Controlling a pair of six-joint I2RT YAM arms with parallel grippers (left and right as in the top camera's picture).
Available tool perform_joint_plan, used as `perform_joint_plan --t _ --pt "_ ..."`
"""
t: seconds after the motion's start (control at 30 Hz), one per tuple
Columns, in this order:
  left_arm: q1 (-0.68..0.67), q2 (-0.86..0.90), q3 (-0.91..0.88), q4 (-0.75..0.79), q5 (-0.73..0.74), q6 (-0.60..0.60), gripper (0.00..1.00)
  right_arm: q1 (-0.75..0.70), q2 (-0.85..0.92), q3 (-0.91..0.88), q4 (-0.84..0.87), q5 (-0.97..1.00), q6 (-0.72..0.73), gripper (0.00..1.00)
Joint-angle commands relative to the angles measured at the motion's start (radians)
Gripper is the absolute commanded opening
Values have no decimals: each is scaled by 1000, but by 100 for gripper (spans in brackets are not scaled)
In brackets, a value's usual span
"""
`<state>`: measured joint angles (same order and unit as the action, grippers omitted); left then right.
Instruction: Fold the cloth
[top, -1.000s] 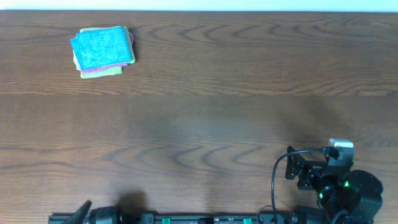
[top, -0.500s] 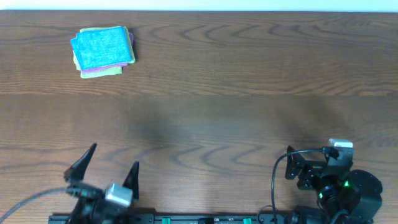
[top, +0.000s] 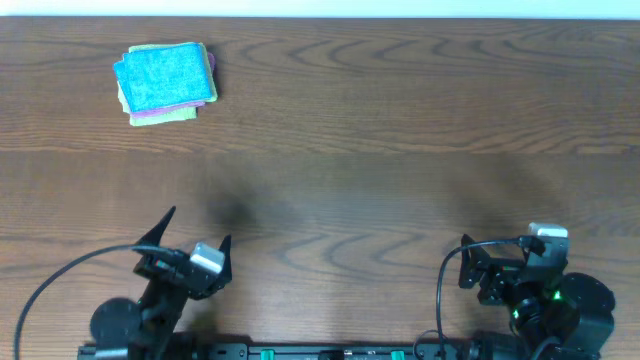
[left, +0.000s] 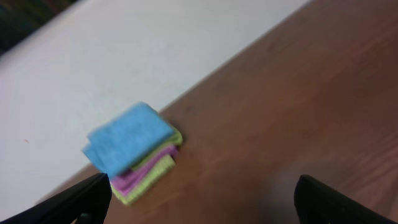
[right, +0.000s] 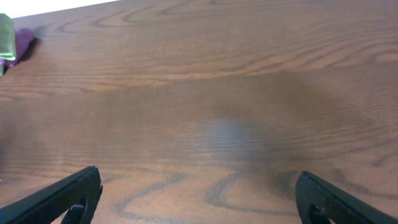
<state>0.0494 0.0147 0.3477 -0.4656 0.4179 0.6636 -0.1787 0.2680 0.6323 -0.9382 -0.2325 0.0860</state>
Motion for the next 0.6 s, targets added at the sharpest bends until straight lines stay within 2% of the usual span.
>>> perform_joint_plan --t 0.0,0.2,0.43,0.5,0.57 --pt "-4 -11 -72 30 -7 24 95 10 -1 -2 0 -4 -13 99" --pt "-3 -11 -171 36 -6 129 95 10 -1 -2 0 -4 -13 99" --pt "-2 -11 -224 37 -29 149 95 10 -1 -2 0 -4 -13 99" --pt "-1 -11 -224 37 -35 197 95 10 -1 -2 0 -4 -13 99" --pt "7 -11 -224 37 -29 304 95 10 -1 -2 0 -4 -13 99"
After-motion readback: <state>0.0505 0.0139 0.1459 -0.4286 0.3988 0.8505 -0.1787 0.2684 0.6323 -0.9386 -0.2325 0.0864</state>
